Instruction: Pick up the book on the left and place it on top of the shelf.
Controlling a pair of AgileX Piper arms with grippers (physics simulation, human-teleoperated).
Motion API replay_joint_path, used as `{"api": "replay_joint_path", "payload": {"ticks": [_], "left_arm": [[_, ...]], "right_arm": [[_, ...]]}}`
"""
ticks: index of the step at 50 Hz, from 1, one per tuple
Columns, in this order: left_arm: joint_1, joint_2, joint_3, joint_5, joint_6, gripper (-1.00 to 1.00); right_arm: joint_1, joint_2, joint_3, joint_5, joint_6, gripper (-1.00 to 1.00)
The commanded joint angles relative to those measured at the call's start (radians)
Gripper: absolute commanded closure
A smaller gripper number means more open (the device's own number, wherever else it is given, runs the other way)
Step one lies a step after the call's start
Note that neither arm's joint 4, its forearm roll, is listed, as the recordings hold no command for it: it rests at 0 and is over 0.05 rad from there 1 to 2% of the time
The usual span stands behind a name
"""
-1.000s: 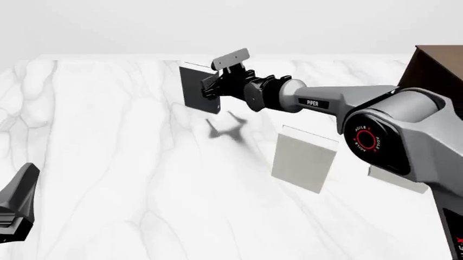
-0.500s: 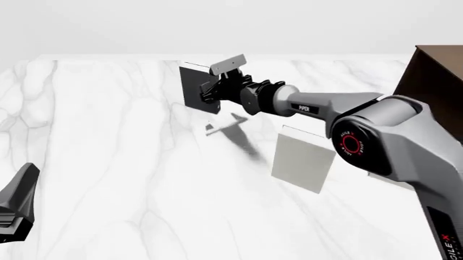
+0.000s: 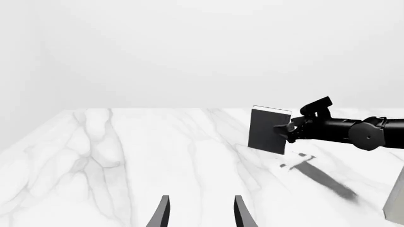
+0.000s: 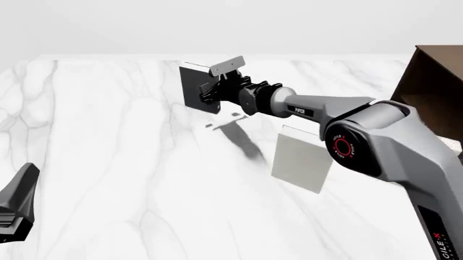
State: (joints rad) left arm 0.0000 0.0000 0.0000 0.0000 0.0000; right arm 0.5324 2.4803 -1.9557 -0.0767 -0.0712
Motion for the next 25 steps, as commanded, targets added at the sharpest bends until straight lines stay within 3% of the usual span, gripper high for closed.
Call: {"api": "replay_joint_path", "payload": {"ticks": [1,16,17,25], "left_arm": [[0.0,0.0,0.0,0.0,0.0,-1.0],[0.0,0.0,0.0,0.0,0.0,-1.0],[0.0,0.0,0.0,0.0,0.0,-1.0],[0.0,0.0,0.0,0.0,0.0,-1.0]], "right_arm": [[-0.003,0.018,-0.027,0.01,0.001,-1.0],[-0.001,0.023,-0.038,0.014,0.003,-1.0],[-0.003,0.021,-0.035,0.01,-0.001,1.0],[0.002,-0.007,0.014,-0.024,0.0,1.0]]}}
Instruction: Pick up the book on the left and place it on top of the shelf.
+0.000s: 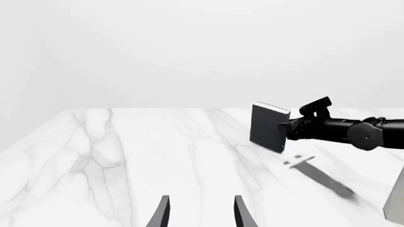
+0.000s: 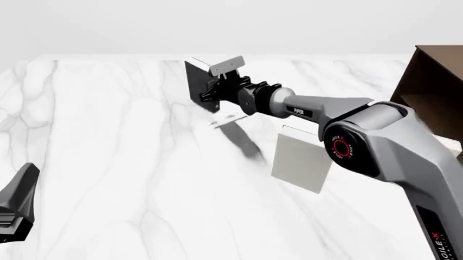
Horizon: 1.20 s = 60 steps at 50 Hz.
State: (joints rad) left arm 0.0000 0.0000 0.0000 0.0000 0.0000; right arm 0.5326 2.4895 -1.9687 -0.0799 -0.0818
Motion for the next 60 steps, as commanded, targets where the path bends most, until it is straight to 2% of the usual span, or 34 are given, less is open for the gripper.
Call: {"api": "replay_joint_path", "payload": {"ticks": [1,14,31,34,47,60], "left_arm": [[0.0,0.0,0.0,0.0,0.0,-1.0],[0.0,0.0,0.0,0.0,0.0,-1.0],[0.0,0.0,0.0,0.0,0.0,-1.0],[0.0,0.0,0.0,0.0,0.0,-1.0],[0.0,0.0,0.0,0.0,0.0,-1.0],[0.0,0.0,0.0,0.0,0.0,-1.0]], "right_arm": [[0.001,-0.019,0.03,-0.024,0.011,1.0],[-0.004,-0.098,0.116,-0.059,0.011,1.0],[-0.02,-0.396,0.385,-0.124,-0.017,1.0],[-0.011,-0.469,0.463,-0.141,-0.02,1.0],[-0.007,-0.644,0.603,-0.134,-0.049,1.0],[-0.046,-0.838,0.768,-0.135,-0.077,1.0]]}}
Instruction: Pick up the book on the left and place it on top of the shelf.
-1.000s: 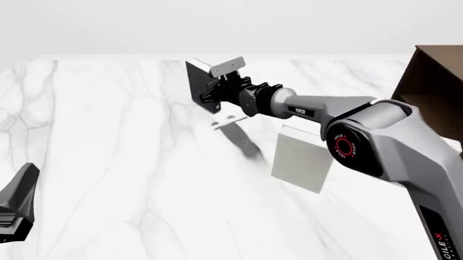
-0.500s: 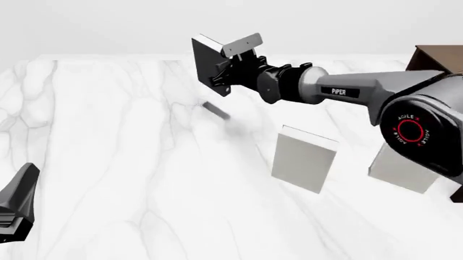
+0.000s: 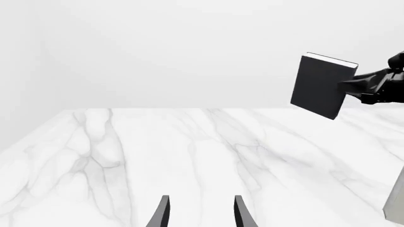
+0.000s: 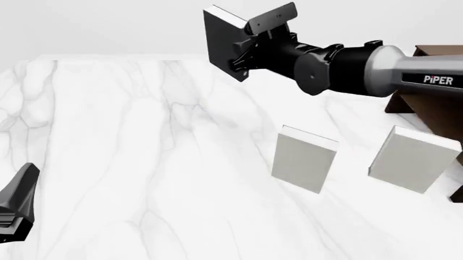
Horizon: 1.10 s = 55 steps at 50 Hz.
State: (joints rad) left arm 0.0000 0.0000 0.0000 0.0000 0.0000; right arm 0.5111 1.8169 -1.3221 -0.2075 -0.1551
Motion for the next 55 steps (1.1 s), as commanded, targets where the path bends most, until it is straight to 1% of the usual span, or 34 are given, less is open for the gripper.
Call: {"api": "replay_joint_path", "payload": {"ticks": [1,8,10,11,16,30,39,49,55], "left_arm": [[0.0,0.0,0.0,0.0,0.0,-1.0],[0.0,0.0,0.0,0.0,0.0,-1.0],[0.0,0.0,0.0,0.0,0.0,-1.0],[0.0,0.0,0.0,0.0,0.0,-1.0],[0.0,0.0,0.0,0.0,0.0,-1.0],[0.0,0.0,0.0,0.0,0.0,-1.0],[0.0,0.0,0.0,0.0,0.0,-1.0],[0.0,0.0,0.0,0.0,0.0,-1.0],[0.0,0.0,0.0,0.0,0.0,-1.0]], "right_arm": [[-0.027,-0.179,0.133,-0.007,-0.004,1.0],[-0.052,-0.282,0.218,-0.001,-0.021,1.0],[-0.056,-0.294,0.226,0.001,-0.023,1.0],[-0.066,-0.32,0.245,0.004,-0.034,1.0],[-0.086,-0.364,0.278,0.007,-0.04,1.0],[-0.134,-0.473,0.325,0.055,-0.085,1.0],[-0.187,-0.548,0.346,0.096,-0.124,1.0],[-0.251,-0.589,0.367,0.113,-0.164,1.0],[-0.279,-0.617,0.376,0.128,-0.169,1.0]]}}
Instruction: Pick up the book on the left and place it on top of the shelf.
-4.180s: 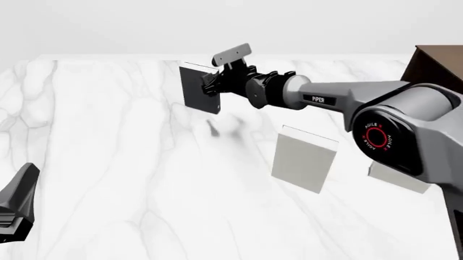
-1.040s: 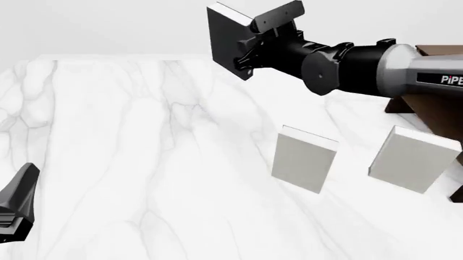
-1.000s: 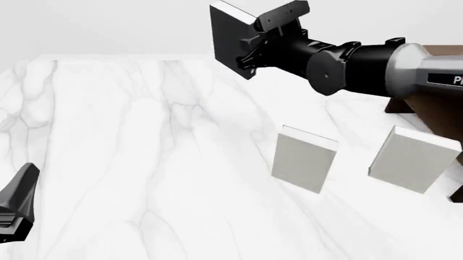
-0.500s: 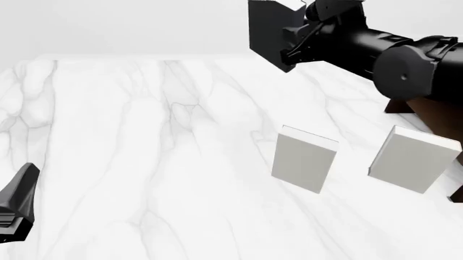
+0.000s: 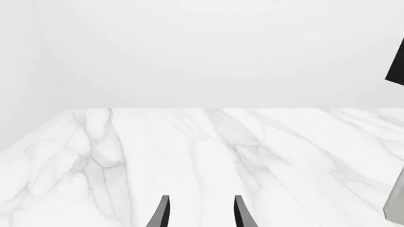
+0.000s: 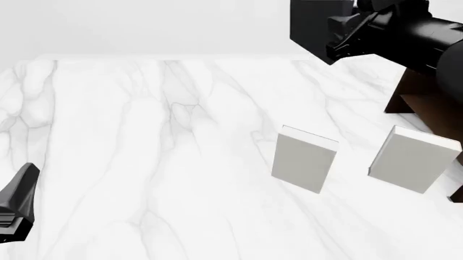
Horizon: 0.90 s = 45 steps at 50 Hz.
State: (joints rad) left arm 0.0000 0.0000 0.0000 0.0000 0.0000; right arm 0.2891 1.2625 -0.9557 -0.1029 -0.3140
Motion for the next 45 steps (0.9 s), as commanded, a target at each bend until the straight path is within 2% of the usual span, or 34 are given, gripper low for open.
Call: {"api": "replay_joint_path", "payload": {"ticks": [1,12,20,38,45], "left_arm": [[0.0,0.0,0.0,0.0,0.0,-1.0],[0.0,0.0,0.0,0.0,0.0,-1.0],[0.0,0.0,0.0,0.0,0.0,-1.0],[0.0,0.0,0.0,0.0,0.0,-1.0],[0.0,0.0,0.0,0.0,0.0,-1.0]], "right_arm": [[-0.061,-0.067,0.011,0.029,-0.011,1.0],[-0.113,-0.125,-0.024,0.11,-0.052,1.0],[-0.164,-0.163,-0.014,0.136,-0.068,1.0],[-0.269,-0.249,-0.025,0.235,-0.138,1.0],[-0.309,-0.284,-0.033,0.27,-0.182,1.0]]}}
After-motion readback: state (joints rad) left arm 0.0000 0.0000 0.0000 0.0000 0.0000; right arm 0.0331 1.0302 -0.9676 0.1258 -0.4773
